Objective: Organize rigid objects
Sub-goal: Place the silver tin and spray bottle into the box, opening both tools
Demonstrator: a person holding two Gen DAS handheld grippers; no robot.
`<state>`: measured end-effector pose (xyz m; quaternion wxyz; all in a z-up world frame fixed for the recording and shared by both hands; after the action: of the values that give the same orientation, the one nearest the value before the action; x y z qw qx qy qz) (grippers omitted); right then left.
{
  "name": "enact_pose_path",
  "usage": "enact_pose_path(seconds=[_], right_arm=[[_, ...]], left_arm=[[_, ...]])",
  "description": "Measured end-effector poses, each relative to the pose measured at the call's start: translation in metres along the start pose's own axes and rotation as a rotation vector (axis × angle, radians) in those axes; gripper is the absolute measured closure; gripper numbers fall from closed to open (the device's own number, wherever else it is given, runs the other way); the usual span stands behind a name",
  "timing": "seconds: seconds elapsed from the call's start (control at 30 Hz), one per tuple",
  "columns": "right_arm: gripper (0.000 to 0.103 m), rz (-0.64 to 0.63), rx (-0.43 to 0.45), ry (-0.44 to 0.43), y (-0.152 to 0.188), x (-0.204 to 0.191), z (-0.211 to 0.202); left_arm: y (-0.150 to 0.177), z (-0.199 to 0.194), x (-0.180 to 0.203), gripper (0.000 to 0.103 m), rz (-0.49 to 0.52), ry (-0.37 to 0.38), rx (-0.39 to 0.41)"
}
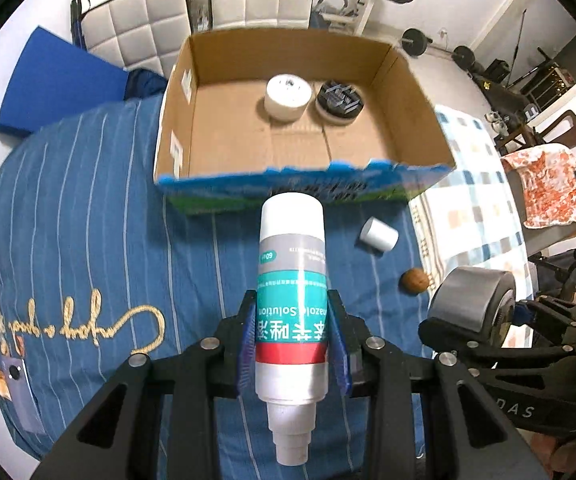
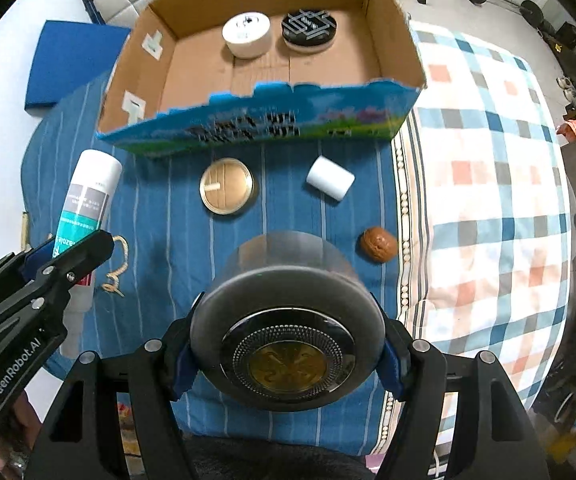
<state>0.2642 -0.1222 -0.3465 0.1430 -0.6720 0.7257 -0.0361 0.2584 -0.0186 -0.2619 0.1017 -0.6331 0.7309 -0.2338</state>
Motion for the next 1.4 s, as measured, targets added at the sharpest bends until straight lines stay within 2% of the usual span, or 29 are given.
enact_pose_path(seconds=[0.17, 0.33, 0.63, 0.8, 1.0, 1.2, 1.4], right_arm=[[0.03, 0.007, 0.017, -0.015, -0.01, 0.0, -0.005], [0.03, 0.019, 0.023, -0.037, -0.025, -0.002, -0.005], [0.03, 0.019, 0.061, -0.039, -0.096, -0.003, 0.0], [0.03, 0.022, 0.064, -0.007, -0.147, 0.0, 0.026], [0.03, 0.026, 0.002, 0.032, -0.187, 0.012, 0.085], [0.03, 0.015, -0.085, 0.075, -0.198, 0.02, 0.148], [0.03, -0.006, -0.153, 0.103, -0.194, 0.025, 0.191]], left_arm=[[-0.017, -0.009, 0.007, 0.073, 0.013, 0.01, 0.031], [-0.034, -0.007, 0.009, 0.073, -0.015, 0.047, 0.039], [-0.099, 0.015, -0.004, 0.073, -0.037, 0.048, 0.07], [-0.137, 0.057, -0.018, 0.073, -0.065, 0.04, 0.031], [-0.156, 0.127, -0.042, 0.073, -0.139, 0.023, -0.071], [-0.151, 0.189, -0.059, 0.073, -0.194, -0.014, -0.163], [-0.14, 0.222, -0.061, 0.073, -0.174, -0.05, -0.213]])
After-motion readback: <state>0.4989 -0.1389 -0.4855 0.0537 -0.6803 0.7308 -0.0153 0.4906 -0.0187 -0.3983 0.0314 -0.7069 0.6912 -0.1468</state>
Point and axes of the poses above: each gripper's, at about its wrist camera, not at the fingertips, and z roughly the way its jaws point, x to its right, y to its underside, the point moved 6 cm from there along z, roughly the way its jaws point, and after that the axes turned 15 degrees about x, right-handed, at the moved point
